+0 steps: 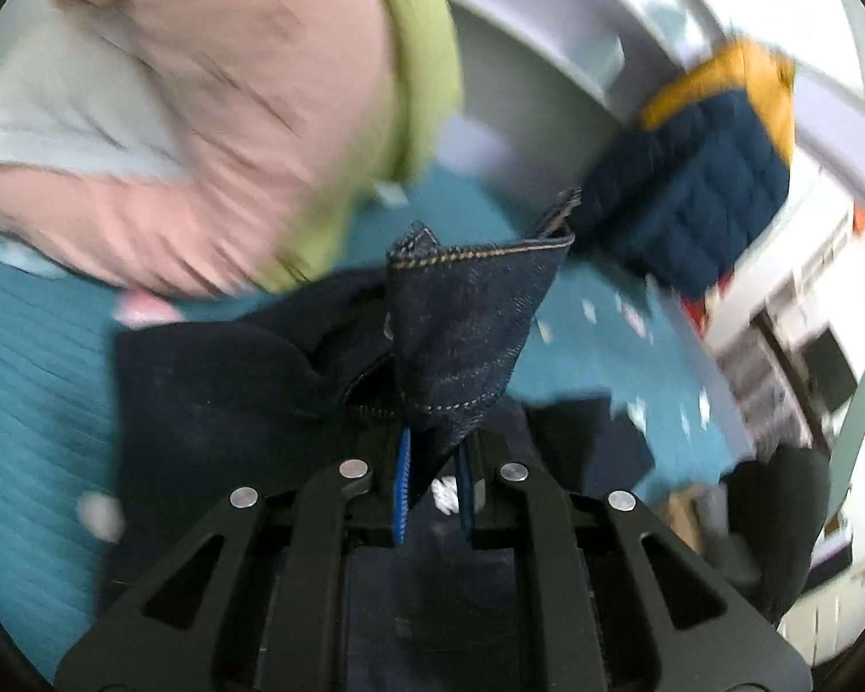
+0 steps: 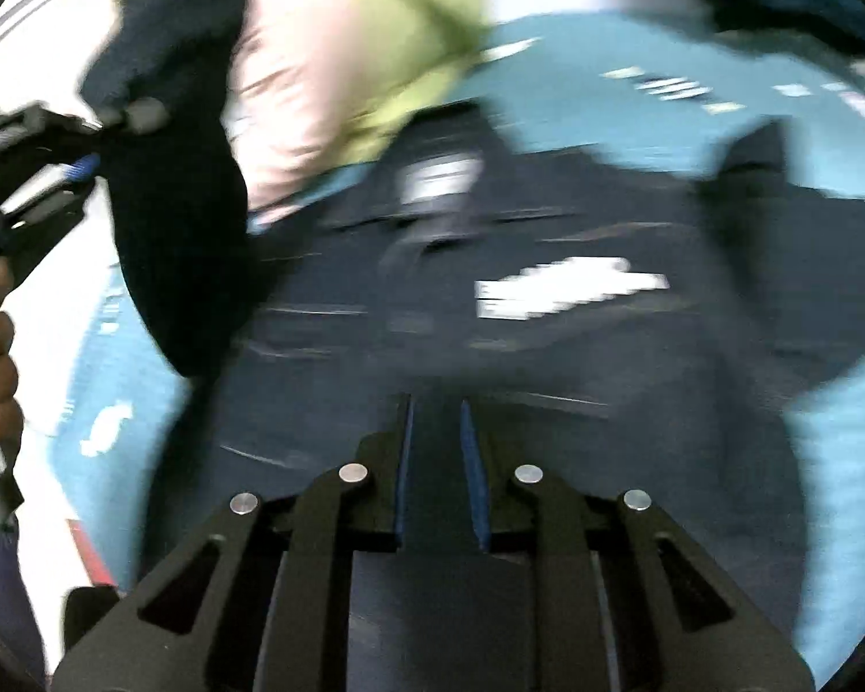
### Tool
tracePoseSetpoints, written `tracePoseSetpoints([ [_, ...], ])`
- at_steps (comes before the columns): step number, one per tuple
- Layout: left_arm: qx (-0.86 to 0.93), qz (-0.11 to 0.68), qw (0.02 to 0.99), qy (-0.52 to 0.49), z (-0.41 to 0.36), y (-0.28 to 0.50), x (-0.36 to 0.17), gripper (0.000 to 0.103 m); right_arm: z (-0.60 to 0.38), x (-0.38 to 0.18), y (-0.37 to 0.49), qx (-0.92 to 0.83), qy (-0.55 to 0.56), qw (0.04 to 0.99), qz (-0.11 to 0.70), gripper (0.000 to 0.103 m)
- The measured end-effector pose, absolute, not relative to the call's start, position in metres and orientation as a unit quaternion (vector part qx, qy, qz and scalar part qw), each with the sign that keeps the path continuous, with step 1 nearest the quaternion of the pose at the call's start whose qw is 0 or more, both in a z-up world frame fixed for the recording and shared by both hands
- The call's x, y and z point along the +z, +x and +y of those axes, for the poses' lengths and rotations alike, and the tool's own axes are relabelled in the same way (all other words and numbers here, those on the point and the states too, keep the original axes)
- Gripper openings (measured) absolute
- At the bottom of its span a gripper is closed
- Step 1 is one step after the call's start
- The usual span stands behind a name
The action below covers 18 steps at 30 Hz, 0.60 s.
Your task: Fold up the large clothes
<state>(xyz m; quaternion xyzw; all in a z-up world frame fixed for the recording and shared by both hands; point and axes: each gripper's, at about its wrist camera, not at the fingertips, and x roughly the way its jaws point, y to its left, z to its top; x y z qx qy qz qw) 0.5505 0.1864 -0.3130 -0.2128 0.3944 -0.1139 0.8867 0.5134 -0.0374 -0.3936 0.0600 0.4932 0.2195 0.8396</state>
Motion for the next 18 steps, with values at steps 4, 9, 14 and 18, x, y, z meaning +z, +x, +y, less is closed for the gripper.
tracePoseSetpoints([
  [4, -0.102, 0.479, 0.853, -0.180, 0.122, 0.580, -0.390, 0.013, -0.128, -0.396, 0.502, 0.136, 0.056, 0.857, 0.493, 0.017],
  [9, -0.065, 0.537, 0.829, -0.143, 0.091, 0.600, -0.455, 0.013, -0.209, -0.392, 0.491, 0.069, 0.077, 0.865, 0.491, 0.025],
  [14, -0.045, 0.538, 0.835, -0.101, 0.079, 0.602, -0.454, 0.016, -0.250, -0.389, 0.498, 0.041, 0.119, 0.867, 0.482, 0.028],
  [18, -0.052, 0.532, 0.841, -0.080, 0.067, 0.596, -0.436, 0.029, -0.263, -0.394, 0.518, 0.018, 0.167, 0.866, 0.471, 0.036],
])
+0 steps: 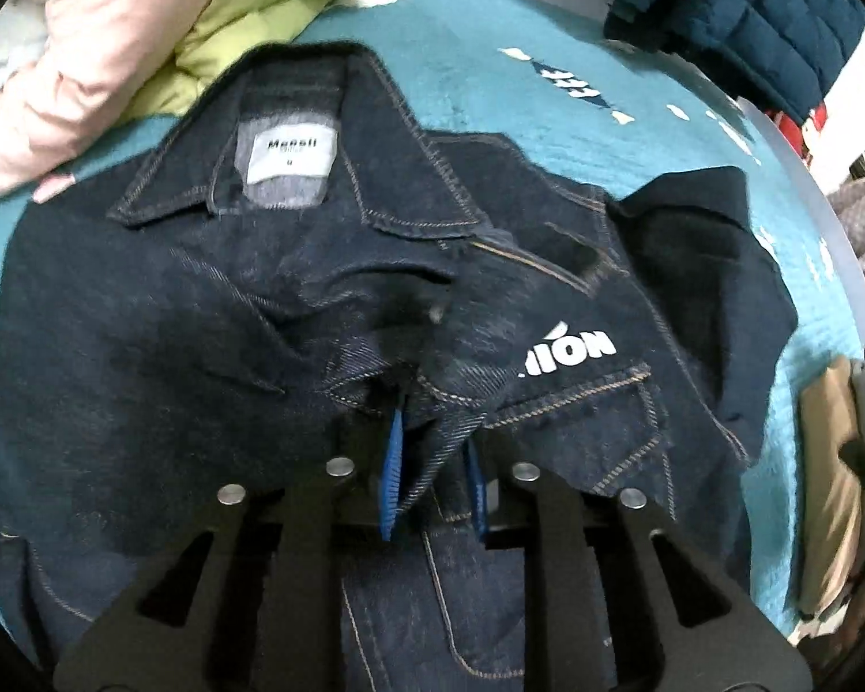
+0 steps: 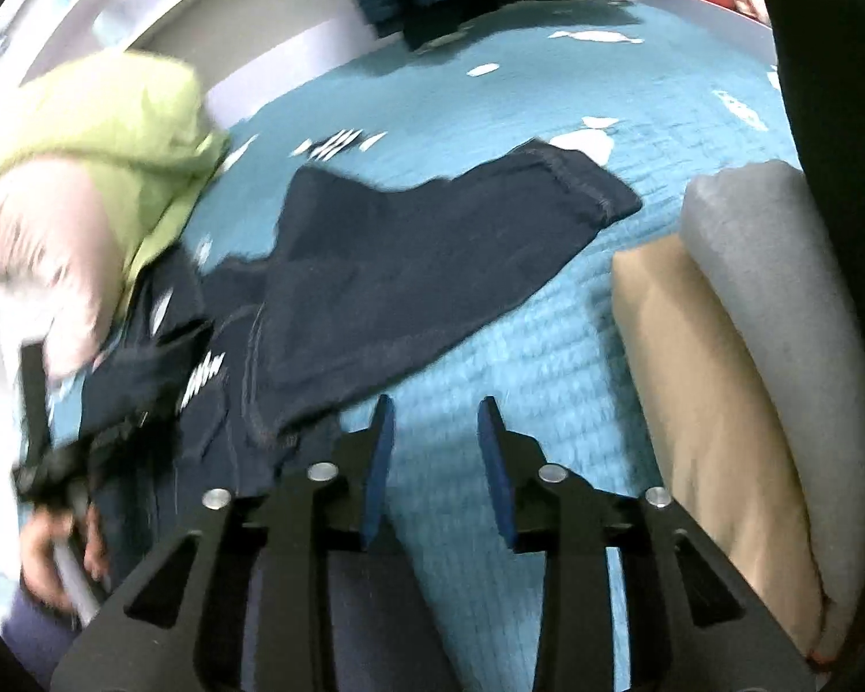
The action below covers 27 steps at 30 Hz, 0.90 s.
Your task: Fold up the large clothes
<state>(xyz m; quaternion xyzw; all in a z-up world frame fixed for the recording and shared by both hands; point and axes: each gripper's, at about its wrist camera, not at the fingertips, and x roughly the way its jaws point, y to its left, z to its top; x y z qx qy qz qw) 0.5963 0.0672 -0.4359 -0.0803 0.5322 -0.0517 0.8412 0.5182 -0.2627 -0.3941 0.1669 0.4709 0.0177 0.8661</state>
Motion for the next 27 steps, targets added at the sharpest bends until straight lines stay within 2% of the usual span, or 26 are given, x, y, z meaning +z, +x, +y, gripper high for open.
tracePoseSetpoints([
  [1, -0.066, 0.525, 0.844, -0.084, 0.067, 0.593, -0.429, 0.067, -0.267, -0.393, 0.523, 0.014, 0.171, 0.866, 0.469, 0.036],
  [2, -0.072, 0.515, 0.850, -0.090, 0.062, 0.586, -0.422, 0.085, -0.265, -0.395, 0.529, 0.008, 0.173, 0.867, 0.467, 0.036],
  [3, -0.074, 0.492, 0.862, -0.094, 0.060, 0.575, -0.416, 0.093, -0.264, -0.397, 0.538, 0.002, 0.175, 0.865, 0.469, 0.039],
  [5, -0.092, 0.461, 0.878, -0.091, 0.053, 0.569, -0.403, 0.093, -0.262, -0.401, 0.553, -0.010, 0.174, 0.864, 0.472, 0.040],
  [10, -0.112, 0.488, 0.862, -0.084, 0.043, 0.576, -0.413, 0.093, -0.279, -0.414, 0.606, -0.076, 0.191, 0.850, 0.485, 0.040],
  [14, -0.095, 0.485, 0.861, -0.119, 0.074, 0.562, -0.414, 0.093, -0.300, -0.429, 0.634, -0.145, 0.195, 0.827, 0.508, 0.046],
  [16, -0.071, 0.484, 0.864, -0.123, 0.095, 0.552, -0.411, 0.093, -0.307, -0.440, 0.641, -0.163, 0.191, 0.816, 0.520, 0.046],
  [25, 0.009, 0.489, 0.867, -0.097, 0.173, 0.523, -0.406, 0.094, -0.333, -0.460, 0.655, -0.162, 0.295, 0.800, 0.497, 0.058],
  [26, 0.017, 0.491, 0.866, -0.096, 0.179, 0.521, -0.407, 0.094, -0.336, -0.461, 0.656, -0.154, 0.306, 0.801, 0.491, 0.052],
  [27, 0.025, 0.490, 0.866, -0.096, 0.187, 0.519, -0.407, 0.094, -0.340, -0.461, 0.655, -0.139, 0.321, 0.805, 0.479, 0.027],
])
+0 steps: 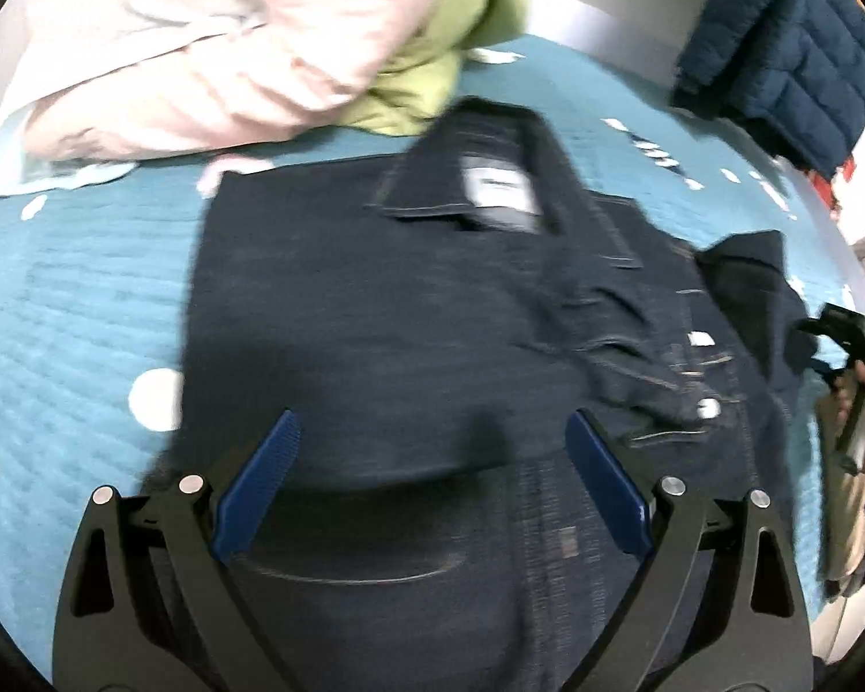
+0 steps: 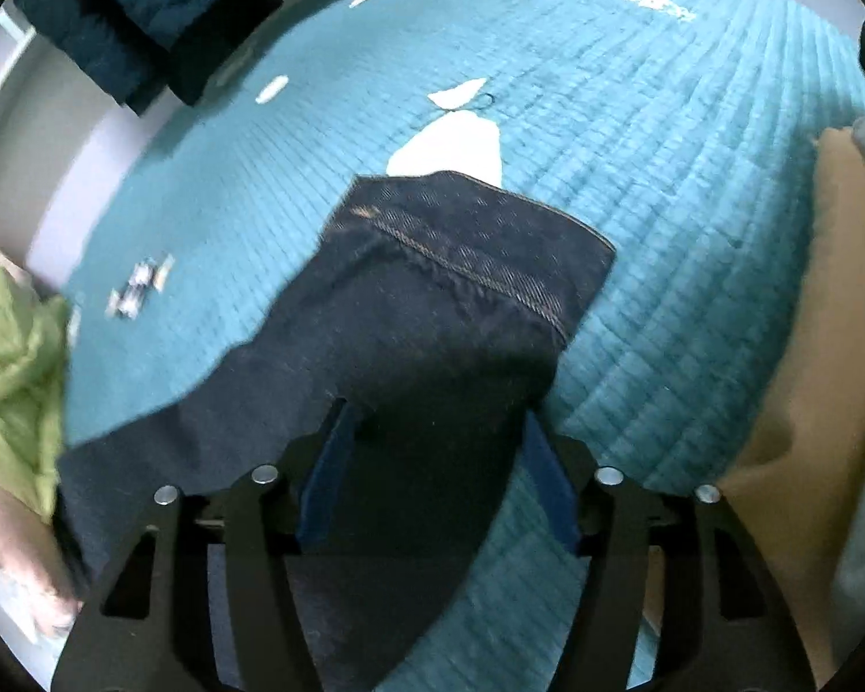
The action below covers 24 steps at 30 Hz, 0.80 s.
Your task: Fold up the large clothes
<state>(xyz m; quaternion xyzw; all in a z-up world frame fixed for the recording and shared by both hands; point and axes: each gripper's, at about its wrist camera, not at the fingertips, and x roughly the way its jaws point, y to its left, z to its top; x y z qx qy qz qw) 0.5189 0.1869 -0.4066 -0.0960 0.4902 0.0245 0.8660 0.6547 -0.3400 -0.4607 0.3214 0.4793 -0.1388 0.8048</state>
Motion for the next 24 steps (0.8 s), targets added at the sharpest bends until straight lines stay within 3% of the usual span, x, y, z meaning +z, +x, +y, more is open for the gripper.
tracePoseSetpoints([
  [1, 0.030, 0.490, 0.866, -0.098, 0.193, 0.517, -0.407, 0.094, -0.344, -0.462, 0.653, -0.121, 0.340, 0.805, 0.472, 0.014],
  [3, 0.041, 0.490, 0.864, -0.106, 0.208, 0.513, -0.406, 0.094, -0.346, -0.457, 0.647, -0.098, 0.348, 0.814, 0.454, 0.006],
  [10, 0.067, 0.481, 0.864, -0.130, 0.247, 0.495, -0.396, 0.094, -0.266, -0.363, 0.615, -0.042, 0.226, 0.909, 0.349, 0.006],
  [17, 0.084, 0.470, 0.864, -0.162, 0.284, 0.470, -0.378, 0.094, -0.096, -0.267, 0.575, 0.129, 0.109, 0.949, 0.265, 0.006],
  [21, 0.090, 0.464, 0.857, -0.206, 0.310, 0.452, -0.376, 0.094, 0.019, -0.288, 0.555, 0.185, 0.055, 0.934, 0.301, 0.006],
  [24, 0.102, 0.465, 0.853, -0.214, 0.326, 0.438, -0.376, 0.094, 0.110, -0.352, 0.542, 0.198, -0.036, 0.909, 0.364, 0.011],
])
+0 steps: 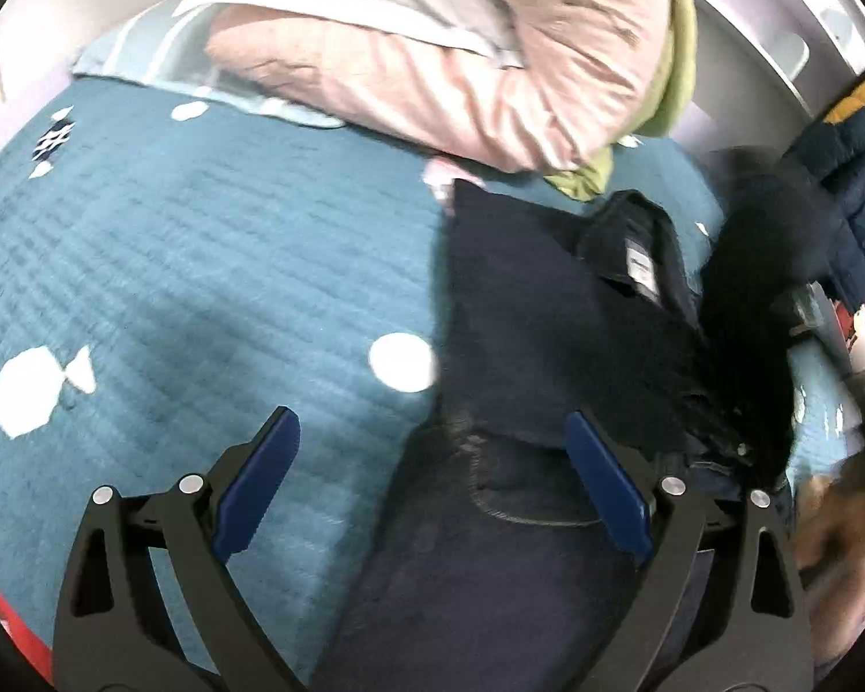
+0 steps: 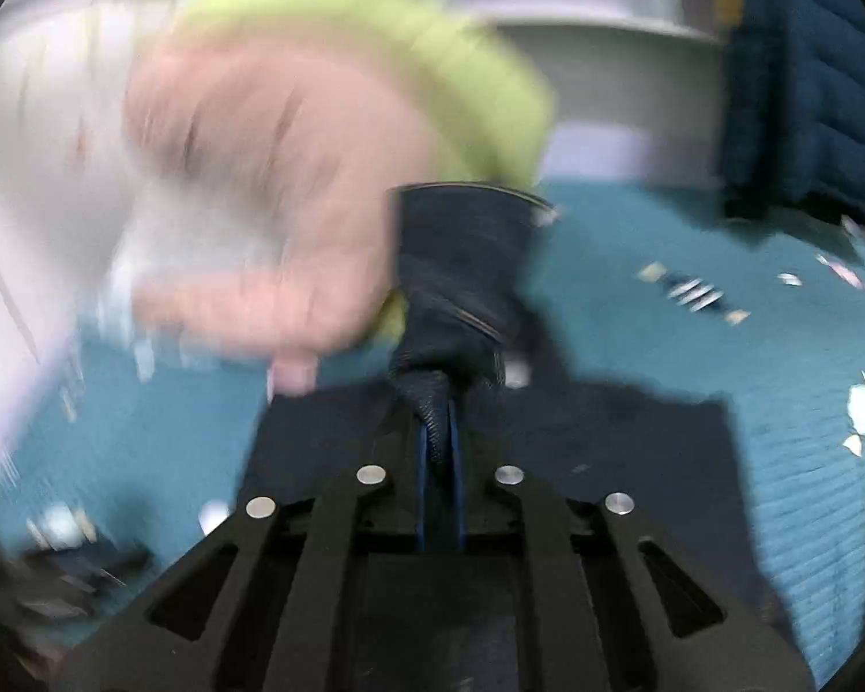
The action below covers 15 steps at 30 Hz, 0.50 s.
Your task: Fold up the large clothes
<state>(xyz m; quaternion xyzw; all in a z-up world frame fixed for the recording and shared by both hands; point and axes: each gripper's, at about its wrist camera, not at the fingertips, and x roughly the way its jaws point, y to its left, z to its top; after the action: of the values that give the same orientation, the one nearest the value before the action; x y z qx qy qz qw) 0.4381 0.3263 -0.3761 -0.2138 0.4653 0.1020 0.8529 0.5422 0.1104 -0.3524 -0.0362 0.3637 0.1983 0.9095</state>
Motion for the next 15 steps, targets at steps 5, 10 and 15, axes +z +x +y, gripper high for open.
tracePoseSetpoints([
  [5, 0.112, 0.471, 0.848, -0.216, 0.347, 0.419, -0.377, 0.094, 0.165, -0.440, 0.534, 0.175, -0.129, 0.858, 0.464, 0.016],
  [10, 0.112, 0.469, 0.844, -0.236, 0.357, 0.412, -0.377, 0.094, 0.157, -0.432, 0.530, 0.187, -0.110, 0.852, 0.477, 0.042],
  [15, 0.100, 0.463, 0.848, -0.238, 0.342, 0.423, -0.371, 0.094, 0.121, -0.391, 0.512, 0.240, -0.029, 0.854, 0.460, 0.069],
])
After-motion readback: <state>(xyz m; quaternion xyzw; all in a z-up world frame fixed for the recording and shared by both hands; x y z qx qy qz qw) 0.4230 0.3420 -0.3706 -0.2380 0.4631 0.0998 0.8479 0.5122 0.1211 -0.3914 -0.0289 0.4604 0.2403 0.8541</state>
